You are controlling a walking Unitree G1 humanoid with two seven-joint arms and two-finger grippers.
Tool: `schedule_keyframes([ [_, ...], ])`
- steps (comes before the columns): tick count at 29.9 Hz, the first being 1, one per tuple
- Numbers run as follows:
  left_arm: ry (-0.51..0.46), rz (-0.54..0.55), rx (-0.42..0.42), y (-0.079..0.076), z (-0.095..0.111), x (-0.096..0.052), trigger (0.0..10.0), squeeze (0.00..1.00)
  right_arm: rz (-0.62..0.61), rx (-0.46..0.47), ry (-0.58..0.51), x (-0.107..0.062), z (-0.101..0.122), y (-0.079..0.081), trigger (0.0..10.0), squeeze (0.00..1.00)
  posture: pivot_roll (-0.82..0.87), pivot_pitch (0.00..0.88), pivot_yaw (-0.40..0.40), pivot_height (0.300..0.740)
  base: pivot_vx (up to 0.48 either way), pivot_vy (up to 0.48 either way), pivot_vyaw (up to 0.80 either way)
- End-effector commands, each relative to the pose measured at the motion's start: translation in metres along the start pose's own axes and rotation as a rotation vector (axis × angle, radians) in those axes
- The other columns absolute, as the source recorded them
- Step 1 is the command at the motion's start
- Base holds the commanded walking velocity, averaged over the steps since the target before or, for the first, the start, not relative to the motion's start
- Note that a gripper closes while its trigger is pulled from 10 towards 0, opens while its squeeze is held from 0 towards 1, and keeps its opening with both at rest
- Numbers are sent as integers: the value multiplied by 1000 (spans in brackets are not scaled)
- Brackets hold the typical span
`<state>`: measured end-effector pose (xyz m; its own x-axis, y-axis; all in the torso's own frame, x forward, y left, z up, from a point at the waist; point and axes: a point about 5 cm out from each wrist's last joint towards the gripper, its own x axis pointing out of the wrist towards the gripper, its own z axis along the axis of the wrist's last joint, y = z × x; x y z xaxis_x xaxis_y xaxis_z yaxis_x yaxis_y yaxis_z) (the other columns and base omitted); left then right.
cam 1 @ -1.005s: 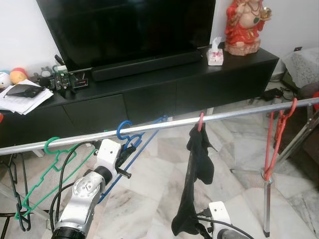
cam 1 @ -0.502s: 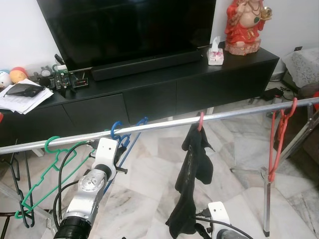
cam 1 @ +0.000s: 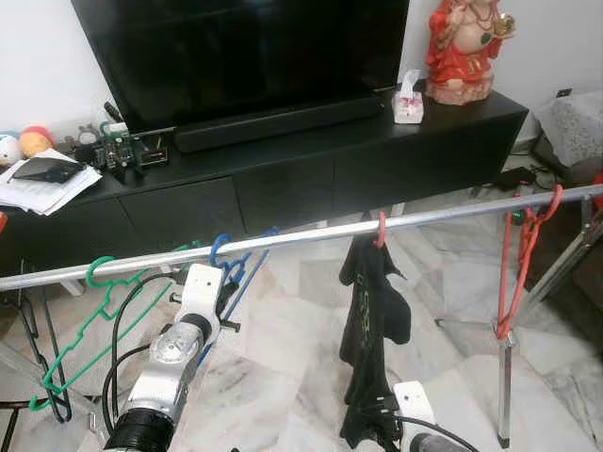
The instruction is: Hang hanger
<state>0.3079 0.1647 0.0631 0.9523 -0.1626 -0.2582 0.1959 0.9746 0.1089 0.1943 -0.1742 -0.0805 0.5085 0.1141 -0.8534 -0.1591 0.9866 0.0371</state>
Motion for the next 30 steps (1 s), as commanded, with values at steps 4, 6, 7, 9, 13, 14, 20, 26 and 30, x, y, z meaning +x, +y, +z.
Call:
schedule_keyframes([
  [4,-47,18,-8,6,5,-3,10000,1000,6,-6,-1,0,2,2,10000,0,-94,0,75,740,0,0,0],
  [6,-79,12,-23,7,9,-6,10000,1000,6,-6,-1,0,2,2,10000,0,-94,0,75,740,0,0,0],
  [7,-89,6,-27,6,10,-7,10000,1000,6,-6,-1,0,2,2,10000,0,-94,0,76,740,0,0,0],
  [9,-106,-3,-33,6,11,-11,10000,1000,6,-4,-2,0,1,2,10000,0,-94,0,76,740,0,0,0],
  [13,-136,-8,-34,7,13,-17,10000,1000,6,-3,-3,0,1,2,10000,0,-94,0,76,740,0,0,0],
  [14,-150,-6,-38,8,14,-20,10000,1000,6,-2,-3,0,1,2,10000,0,-94,0,76,740,0,0,0],
  [20,-201,18,-53,13,13,-42,10000,1000,5,-1,-4,0,1,2,10000,0,-93,0,76,740,0,0,0],
  [26,-219,15,-47,10,7,-70,10000,1000,6,-4,-3,0,2,1,10000,0,-84,0,70,740,0,0,0],
  [30,-220,16,-48,8,6,-82,10000,843,6,-6,-4,0,2,0,10000,0,-83,0,67,740,0,0,0],
])
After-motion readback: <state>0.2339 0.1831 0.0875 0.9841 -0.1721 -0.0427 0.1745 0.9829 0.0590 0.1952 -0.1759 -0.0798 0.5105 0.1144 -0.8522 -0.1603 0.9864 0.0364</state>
